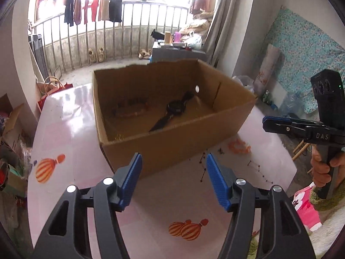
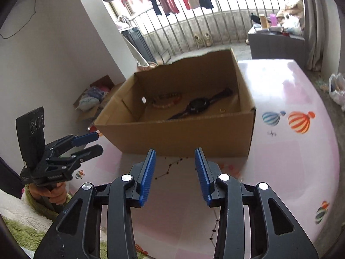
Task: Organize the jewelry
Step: 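Withdraw both tools from the box back to the table, then lower the left tool and close it on the gold butterfly charm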
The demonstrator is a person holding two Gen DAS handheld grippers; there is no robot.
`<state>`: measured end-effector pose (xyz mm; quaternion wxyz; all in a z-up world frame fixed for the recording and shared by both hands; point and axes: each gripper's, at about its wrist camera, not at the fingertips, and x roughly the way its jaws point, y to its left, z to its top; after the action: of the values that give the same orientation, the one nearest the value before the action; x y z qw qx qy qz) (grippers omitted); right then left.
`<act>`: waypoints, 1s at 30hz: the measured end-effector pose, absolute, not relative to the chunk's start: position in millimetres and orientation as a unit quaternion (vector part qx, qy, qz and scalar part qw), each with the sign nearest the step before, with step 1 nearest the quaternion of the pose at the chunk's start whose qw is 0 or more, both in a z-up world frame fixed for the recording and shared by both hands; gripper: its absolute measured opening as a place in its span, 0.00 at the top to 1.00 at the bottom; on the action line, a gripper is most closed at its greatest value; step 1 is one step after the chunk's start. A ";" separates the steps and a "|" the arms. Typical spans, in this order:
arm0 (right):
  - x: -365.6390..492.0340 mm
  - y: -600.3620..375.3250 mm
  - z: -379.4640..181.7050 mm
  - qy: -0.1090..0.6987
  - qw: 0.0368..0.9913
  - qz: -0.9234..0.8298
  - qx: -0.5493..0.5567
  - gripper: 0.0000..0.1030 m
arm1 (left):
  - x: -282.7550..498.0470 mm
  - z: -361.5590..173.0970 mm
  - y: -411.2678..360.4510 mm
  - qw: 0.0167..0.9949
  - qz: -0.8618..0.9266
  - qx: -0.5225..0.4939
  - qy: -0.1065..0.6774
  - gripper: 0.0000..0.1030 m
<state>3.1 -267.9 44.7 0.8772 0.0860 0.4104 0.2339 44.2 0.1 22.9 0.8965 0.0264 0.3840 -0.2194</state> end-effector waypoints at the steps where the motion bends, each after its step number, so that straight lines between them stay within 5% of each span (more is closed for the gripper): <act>1: 5.6 -262.3 34.7 0.421 0.875 0.226 0.080 0.64 | 45.1 10.9 -6.3 0.895 -0.212 0.036 0.392 0.42; 9: 29.4 -231.0 -13.2 0.452 0.876 0.167 0.021 0.72 | 56.3 -47.3 -25.4 0.882 -0.166 0.093 0.431 0.42; 21: 51.0 -215.1 -31.5 0.463 0.874 0.149 -0.026 0.96 | 55.2 -51.6 -28.3 0.881 -0.172 0.105 0.427 0.42; 30: 44.5 -204.4 -30.6 0.484 0.855 0.188 0.024 0.99 | 48.3 -52.7 -24.7 0.883 -0.179 0.097 0.423 0.42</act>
<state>44.5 -204.4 -30.6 0.8546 0.0239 0.4835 0.1878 48.3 -24.7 -52.7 0.8829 0.0973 0.4230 -0.1792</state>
